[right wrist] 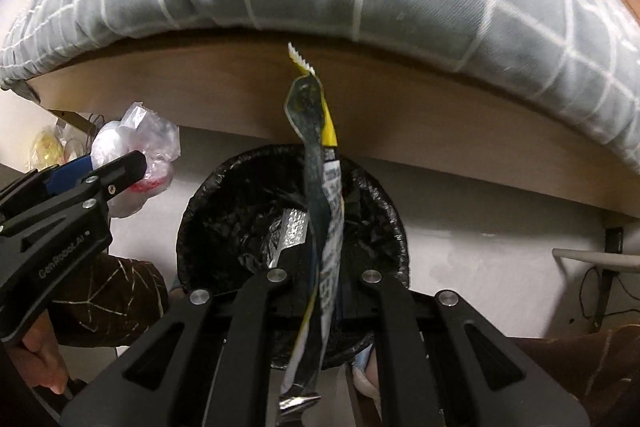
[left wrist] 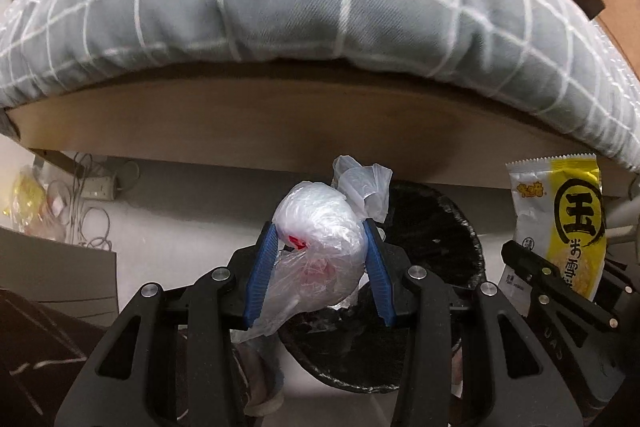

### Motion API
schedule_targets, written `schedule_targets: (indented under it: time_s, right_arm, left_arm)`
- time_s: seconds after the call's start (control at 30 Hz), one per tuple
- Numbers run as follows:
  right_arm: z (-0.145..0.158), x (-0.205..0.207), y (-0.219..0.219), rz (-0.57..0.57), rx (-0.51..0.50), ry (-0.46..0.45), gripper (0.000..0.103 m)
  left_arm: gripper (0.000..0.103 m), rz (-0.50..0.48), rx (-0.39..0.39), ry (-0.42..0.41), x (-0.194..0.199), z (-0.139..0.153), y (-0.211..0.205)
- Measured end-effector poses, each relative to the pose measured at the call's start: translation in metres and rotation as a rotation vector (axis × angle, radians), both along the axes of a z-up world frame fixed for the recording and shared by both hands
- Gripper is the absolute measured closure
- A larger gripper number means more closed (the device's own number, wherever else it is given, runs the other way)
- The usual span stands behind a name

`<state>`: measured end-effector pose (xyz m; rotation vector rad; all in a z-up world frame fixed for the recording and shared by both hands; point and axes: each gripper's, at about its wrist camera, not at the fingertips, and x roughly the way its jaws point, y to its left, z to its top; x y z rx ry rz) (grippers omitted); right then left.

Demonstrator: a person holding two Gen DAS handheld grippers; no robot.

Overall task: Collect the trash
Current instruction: 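Open the right tool to drop the yellow wrapper into the bin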

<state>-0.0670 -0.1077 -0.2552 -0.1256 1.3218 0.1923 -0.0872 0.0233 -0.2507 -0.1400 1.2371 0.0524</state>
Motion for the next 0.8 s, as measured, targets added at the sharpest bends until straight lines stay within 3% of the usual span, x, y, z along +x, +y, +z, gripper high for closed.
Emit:
schedule_targets:
  time_s: [0.3,0.6,0.8]
  right_arm:
    - [-0.042,0.008,0.011,0.042,-0.019,0.083,0.097]
    - [-0.064,0.005,0.027,0.068,-0.037,0.129,0.093]
    - [-0.072,-0.001,0.028,0.079,-0.050,0.131,0.059]
  left_arm:
    - [0.060,0.038,0.009,0.058,0.000,-0.030,0.020]
    - [0.060,0.076,0.008,0.098,-0.007,-0.038,0.040]
    - [0.060,0.062,0.009,0.097,-0.007,-0.038,0.036]
